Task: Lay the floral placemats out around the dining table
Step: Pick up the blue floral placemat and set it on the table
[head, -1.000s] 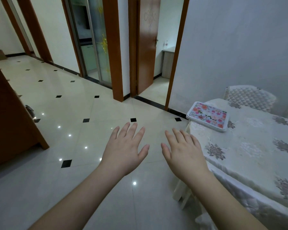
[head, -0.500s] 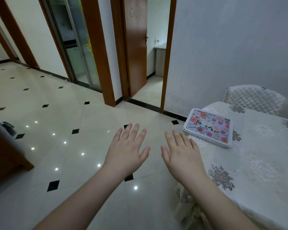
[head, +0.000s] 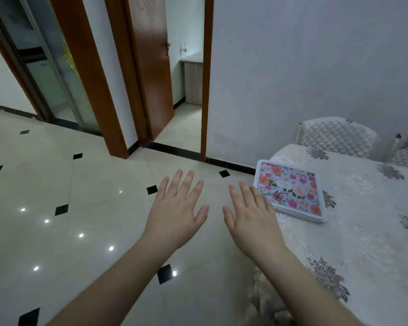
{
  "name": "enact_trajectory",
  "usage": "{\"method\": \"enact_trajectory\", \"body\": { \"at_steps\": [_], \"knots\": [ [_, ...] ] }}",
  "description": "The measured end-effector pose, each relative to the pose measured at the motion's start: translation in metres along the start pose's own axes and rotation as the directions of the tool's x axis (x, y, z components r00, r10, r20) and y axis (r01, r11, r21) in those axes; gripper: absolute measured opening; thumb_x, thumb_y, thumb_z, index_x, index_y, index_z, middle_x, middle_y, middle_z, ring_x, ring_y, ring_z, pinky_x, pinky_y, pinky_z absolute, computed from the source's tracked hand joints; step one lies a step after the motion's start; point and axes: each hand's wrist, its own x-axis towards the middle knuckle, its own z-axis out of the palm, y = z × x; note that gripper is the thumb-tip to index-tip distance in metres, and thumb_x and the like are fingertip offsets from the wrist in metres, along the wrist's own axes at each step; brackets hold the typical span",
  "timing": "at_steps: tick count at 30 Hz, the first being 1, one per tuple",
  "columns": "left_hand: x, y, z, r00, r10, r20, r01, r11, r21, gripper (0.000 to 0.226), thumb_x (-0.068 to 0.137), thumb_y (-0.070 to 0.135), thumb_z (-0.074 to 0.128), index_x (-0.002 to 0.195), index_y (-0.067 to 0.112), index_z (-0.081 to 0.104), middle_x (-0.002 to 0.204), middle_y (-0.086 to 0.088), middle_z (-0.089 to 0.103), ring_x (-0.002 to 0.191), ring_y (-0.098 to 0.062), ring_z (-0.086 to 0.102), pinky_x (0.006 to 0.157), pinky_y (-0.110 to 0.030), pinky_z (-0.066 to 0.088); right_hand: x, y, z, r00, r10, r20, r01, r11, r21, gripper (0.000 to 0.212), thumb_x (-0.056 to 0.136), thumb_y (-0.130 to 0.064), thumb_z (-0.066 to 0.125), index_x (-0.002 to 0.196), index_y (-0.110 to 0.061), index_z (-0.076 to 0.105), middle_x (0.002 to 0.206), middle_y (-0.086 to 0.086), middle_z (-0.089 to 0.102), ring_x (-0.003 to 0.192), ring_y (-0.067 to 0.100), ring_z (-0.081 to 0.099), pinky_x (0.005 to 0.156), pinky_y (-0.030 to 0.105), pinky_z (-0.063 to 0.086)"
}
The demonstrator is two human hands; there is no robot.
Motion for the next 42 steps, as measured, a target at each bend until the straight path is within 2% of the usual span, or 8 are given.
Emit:
{"method": "enact_trajectory", "body": {
  "at_steps": [8,12,15,18,25,31,38,42],
  "knots": [
    [0.079,-0.038,0.027,0.990,0.139,0.007,-0.137,0.984,-0.111,0.070,0.094,0.060,0.004,0.157,0.029,0.009,0.166,-0.002,0.005,0.152,-0.022,0.003,0.120,-0.040,0.007,0.062,-0.005,0.023,0.983,0.182,0.011,-0.182,0.983,-0.038,0.080,0.083,-0.054,-0.011,0.156,-0.026,0.009,0.164,0.004,0.010,0.150,0.025,0.010,0.120,0.041,0.008],
    [0.117,-0.030,0.039,0.970,0.238,0.039,-0.233,0.966,-0.113,0.082,0.084,0.060,-0.010,0.157,0.029,0.009,0.166,-0.002,0.005,0.152,-0.022,0.001,0.121,-0.042,0.005,0.085,0.012,0.033,0.958,0.286,0.003,-0.286,0.957,-0.039,0.073,0.090,-0.052,0.004,0.153,-0.023,0.026,0.159,0.007,0.027,0.146,0.029,0.026,0.117,0.046,0.020],
    [0.151,-0.016,0.050,0.961,0.275,0.038,-0.269,0.955,-0.122,0.073,0.092,0.058,0.010,0.151,0.024,0.036,0.158,-0.007,0.032,0.147,-0.027,0.028,0.116,-0.048,0.025,0.105,0.033,0.039,0.937,0.348,-0.032,-0.350,0.936,-0.039,0.061,0.091,-0.046,0.028,0.136,-0.015,0.055,0.138,0.013,0.057,0.125,0.035,0.056,0.100,0.051,0.045],
    [0.188,0.004,0.070,0.946,0.324,0.013,-0.319,0.938,-0.138,0.065,0.093,0.054,0.027,0.140,0.020,0.054,0.147,-0.010,0.050,0.136,-0.029,0.046,0.107,-0.050,0.040,0.123,0.061,0.049,0.913,0.404,-0.050,-0.406,0.913,-0.034,0.058,0.090,-0.045,0.034,0.131,-0.014,0.061,0.130,0.013,0.063,0.118,0.033,0.061,0.092,0.050,0.050],
    [0.276,0.056,0.099,0.906,0.422,0.043,-0.419,0.906,-0.067,0.067,0.095,0.060,0.018,0.150,0.027,0.037,0.158,-0.005,0.033,0.148,-0.025,0.026,0.116,-0.043,0.013,0.168,0.130,0.071,0.878,0.479,0.000,-0.479,0.878,0.001,0.068,0.092,-0.049,0.016,0.148,-0.018,0.041,0.150,0.008,0.044,0.137,0.030,0.042,0.110,0.048,0.034],
    [0.329,0.100,0.124,0.862,0.506,0.038,-0.504,0.862,-0.046,0.062,0.094,0.058,0.030,0.137,0.023,0.055,0.142,-0.007,0.055,0.132,-0.027,0.051,0.107,-0.044,0.028,0.190,0.174,0.085,0.838,0.545,-0.005,-0.545,0.838,0.033,0.057,0.090,-0.043,0.034,0.136,-0.018,0.055,0.136,0.011,0.059,0.123,0.032,0.058,0.098,0.051,0.046],
    [0.375,0.134,0.151,0.769,0.638,-0.028,-0.634,0.757,-0.158,0.059,0.100,0.054,0.027,0.145,0.021,0.046,0.155,-0.008,0.038,0.147,-0.027,0.028,0.119,-0.043,0.012,0.201,0.207,0.109,0.778,0.628,0.008,-0.628,0.778,0.003,0.058,0.087,-0.042,0.032,0.130,-0.016,0.061,0.132,0.012,0.062,0.119,0.032,0.061,0.095,0.050,0.049],
    [0.406,0.150,0.168,0.703,0.710,-0.037,-0.703,0.685,-0.191,0.059,0.100,0.051,0.027,0.145,0.018,0.046,0.152,-0.010,0.044,0.143,-0.030,0.035,0.115,-0.044,0.015,0.222,0.218,0.120,0.742,0.670,-0.014,-0.670,0.742,-0.007,0.057,0.087,-0.040,0.034,0.130,-0.015,0.062,0.132,0.009,0.063,0.120,0.032,0.060,0.095,0.051,0.049]
  ]
}}
